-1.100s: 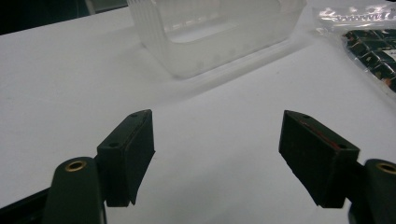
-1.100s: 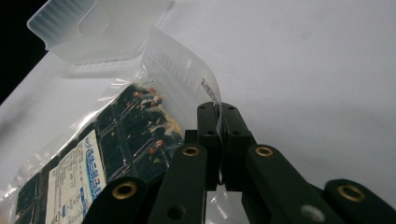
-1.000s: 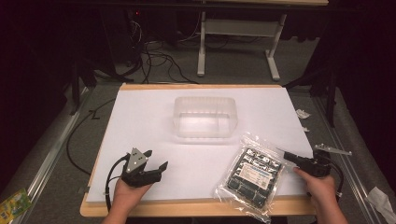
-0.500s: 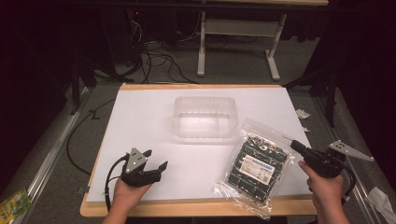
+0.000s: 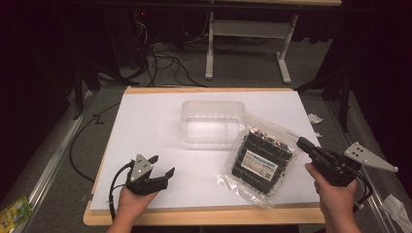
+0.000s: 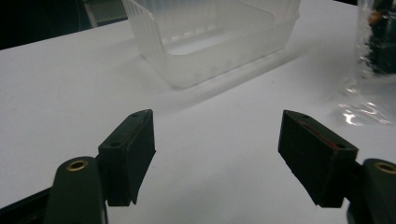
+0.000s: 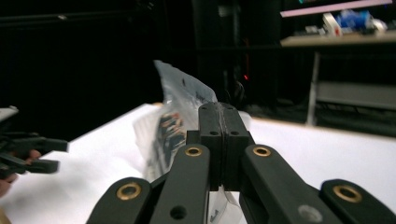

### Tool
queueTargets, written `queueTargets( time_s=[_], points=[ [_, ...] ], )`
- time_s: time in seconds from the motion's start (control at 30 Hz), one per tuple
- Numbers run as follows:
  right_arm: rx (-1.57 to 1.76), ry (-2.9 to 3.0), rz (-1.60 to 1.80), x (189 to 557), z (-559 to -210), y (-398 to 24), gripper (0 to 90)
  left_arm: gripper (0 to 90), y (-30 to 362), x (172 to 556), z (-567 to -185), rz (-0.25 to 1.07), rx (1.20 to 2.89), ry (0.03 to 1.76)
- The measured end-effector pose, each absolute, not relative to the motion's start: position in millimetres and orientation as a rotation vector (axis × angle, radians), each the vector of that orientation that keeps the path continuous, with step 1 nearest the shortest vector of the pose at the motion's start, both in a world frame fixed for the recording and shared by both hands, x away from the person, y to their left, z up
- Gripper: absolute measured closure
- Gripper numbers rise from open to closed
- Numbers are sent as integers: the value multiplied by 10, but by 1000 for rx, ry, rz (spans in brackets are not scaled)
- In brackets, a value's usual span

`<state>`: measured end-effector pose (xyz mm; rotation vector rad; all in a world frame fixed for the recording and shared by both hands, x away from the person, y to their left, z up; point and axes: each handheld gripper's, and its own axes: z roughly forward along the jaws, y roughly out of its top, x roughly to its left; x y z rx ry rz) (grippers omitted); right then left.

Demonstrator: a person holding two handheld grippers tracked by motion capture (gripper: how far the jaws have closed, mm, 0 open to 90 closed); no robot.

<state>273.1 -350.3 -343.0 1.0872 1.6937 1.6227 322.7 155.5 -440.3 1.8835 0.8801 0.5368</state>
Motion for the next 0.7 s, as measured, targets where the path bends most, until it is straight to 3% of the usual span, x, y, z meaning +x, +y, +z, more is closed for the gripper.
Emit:
queueTargets(
  time_s=[0.27,0.7],
  points=[
    [906,1700,1656,2705,-3198,-3195,900,277,1548,3217,-4397,543,1875,873],
    [809,1752,1739,2806,-3103,-2823,900,276,1531,3203,-4353,530,1832,863]
  ],
)
